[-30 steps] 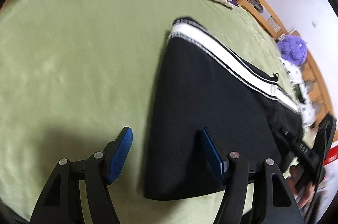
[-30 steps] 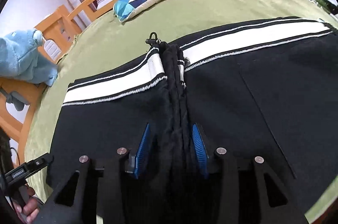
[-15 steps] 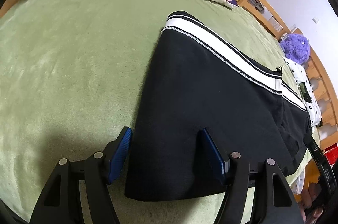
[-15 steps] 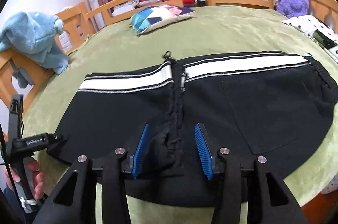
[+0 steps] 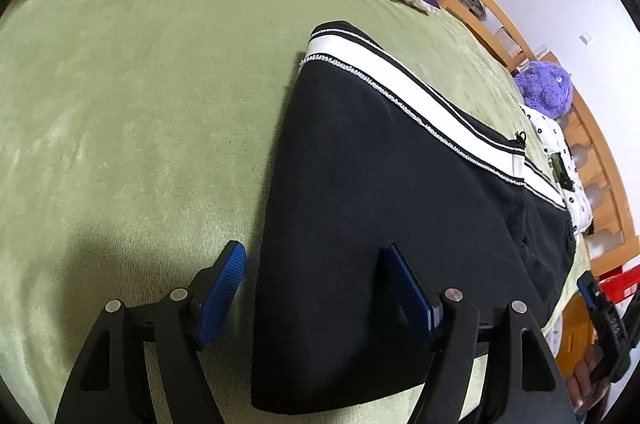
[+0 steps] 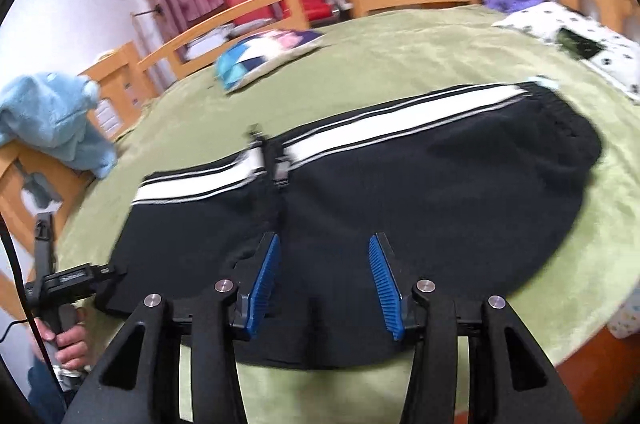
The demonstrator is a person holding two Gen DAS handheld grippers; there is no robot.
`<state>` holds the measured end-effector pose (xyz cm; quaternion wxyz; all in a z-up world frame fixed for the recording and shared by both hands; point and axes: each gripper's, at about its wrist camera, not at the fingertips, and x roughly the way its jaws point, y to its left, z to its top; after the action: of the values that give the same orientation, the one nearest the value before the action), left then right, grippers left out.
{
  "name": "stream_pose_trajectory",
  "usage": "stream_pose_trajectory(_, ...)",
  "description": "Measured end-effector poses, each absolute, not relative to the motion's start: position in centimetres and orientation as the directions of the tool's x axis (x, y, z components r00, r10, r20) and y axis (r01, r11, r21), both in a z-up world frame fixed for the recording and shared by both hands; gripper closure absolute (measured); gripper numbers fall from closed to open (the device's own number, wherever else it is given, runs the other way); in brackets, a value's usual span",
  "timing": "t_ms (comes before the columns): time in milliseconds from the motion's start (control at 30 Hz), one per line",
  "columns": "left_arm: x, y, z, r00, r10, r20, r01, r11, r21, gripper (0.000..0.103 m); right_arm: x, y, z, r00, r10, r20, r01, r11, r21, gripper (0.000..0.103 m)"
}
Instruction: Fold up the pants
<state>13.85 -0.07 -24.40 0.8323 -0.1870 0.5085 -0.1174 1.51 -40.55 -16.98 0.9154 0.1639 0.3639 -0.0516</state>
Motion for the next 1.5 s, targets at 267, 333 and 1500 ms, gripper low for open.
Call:
stream_pose_trajectory(267,13.9,-0.8,-24.2,0.459,-0.364,-0.811,0.007,0.914,-0.406,0.026,-0.5,-52.6,-17.8,0.712,-0.093,-0.696,0.405,0.864,0.3,0.05)
stream_pose_trajectory(333,14.0,-1.5,-24.1,0.462,-0.356,-0.812,0.023,0.92,-0.391,0.024,0.0,-55.0,-18.9,0.701,-0.086,-0.708,0.425,0.847,0.318,0.046)
stream_pose_trajectory(1500,16.7,1.0,-16.0,0.549,-0.45,-0.704,0.105,0.873,-0.476,0.091,10.3,-50.4,-9.1,0.879,-0.019,-0.477,0.274,0.838,0.472,0.088)
